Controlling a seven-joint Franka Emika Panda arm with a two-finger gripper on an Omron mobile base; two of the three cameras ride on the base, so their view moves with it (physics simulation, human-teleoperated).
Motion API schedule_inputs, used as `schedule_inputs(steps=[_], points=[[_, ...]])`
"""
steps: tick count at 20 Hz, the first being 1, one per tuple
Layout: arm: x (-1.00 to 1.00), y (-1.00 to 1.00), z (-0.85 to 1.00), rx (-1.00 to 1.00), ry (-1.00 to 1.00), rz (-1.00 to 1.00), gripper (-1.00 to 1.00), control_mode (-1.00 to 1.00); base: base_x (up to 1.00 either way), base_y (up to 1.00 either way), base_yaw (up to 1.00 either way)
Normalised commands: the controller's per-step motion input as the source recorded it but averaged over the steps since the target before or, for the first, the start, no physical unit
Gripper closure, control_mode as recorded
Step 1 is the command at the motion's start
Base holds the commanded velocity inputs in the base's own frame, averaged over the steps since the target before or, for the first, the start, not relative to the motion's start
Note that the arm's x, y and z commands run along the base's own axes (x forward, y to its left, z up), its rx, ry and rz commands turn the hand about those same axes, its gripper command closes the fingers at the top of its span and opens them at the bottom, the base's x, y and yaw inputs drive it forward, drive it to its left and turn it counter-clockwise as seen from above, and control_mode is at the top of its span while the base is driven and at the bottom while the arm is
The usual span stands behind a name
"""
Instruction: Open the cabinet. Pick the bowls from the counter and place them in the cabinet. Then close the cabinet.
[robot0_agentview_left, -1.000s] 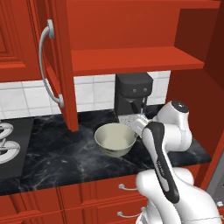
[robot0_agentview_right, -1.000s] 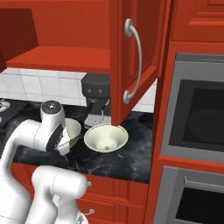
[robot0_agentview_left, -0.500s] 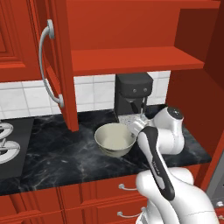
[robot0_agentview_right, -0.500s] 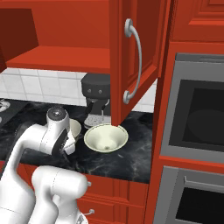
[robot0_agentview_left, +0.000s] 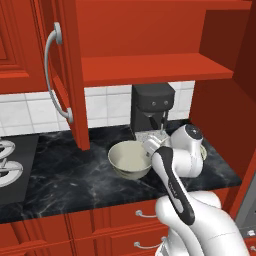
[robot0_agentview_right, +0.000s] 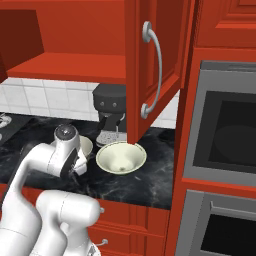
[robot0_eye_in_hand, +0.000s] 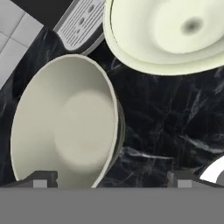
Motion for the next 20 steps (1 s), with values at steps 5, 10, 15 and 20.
schedule_inputs(steps=[5,10,15,20], points=[[0.22,0.05,-0.3,0.0,-0.04,0.0,-1.0,-1.0,0.0,0.0,0.0],[0.02,0.0,-0.43,0.0,0.0,0.0,-1.0,-1.0,0.0,0.0,0.0],[0.0,0.03,-0.52,0.0,0.0,0.0,-1.0,-1.0,0.0,0.0,0.0],[0.01,0.18,-0.55,0.0,0.0,0.0,-1.0,-1.0,0.0,0.0,0.0]])
